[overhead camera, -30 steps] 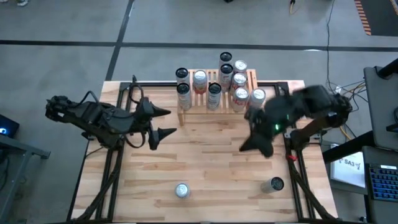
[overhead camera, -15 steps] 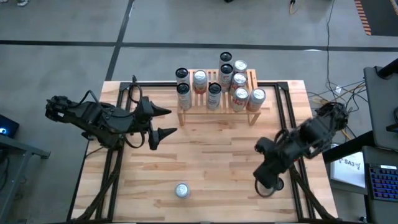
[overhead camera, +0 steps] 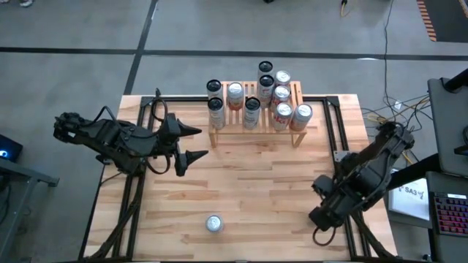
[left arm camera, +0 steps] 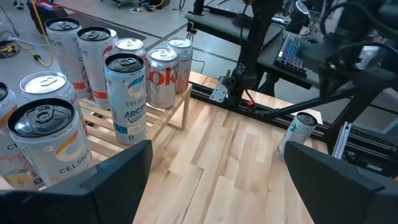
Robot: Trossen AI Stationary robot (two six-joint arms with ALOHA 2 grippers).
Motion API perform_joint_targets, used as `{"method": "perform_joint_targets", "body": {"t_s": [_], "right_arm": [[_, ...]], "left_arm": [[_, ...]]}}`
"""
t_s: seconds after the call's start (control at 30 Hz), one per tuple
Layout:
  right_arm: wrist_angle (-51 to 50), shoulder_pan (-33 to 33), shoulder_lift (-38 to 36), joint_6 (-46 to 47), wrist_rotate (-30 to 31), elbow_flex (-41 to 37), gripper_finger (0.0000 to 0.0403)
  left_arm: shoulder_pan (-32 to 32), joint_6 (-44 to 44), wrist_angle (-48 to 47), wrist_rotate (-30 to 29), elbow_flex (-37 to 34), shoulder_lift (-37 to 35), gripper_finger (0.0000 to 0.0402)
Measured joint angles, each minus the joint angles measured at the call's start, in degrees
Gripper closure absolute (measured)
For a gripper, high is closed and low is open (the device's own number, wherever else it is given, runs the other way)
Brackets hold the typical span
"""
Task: Place canned beverage on shelf
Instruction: Put the white soda can on the shelf aligned with the other white soda cans
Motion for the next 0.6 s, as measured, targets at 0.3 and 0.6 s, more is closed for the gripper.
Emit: {"method": "perform_joint_targets", "body": {"t_s": [0.3,0.6], "right_arm": [[3.0,3.0,-10.2,11.8,0.0,-13.4,0.0394],[13.2,3.1,-12.8,20.0,-3.6,-20.6,0.0334]], "left_arm": [[0.0,1.2,-0.9,0.0,0.0,0.0,0.0051],[0.0,1.8,-0.8,-0.4,0.0,0.0,0.0051]]}}
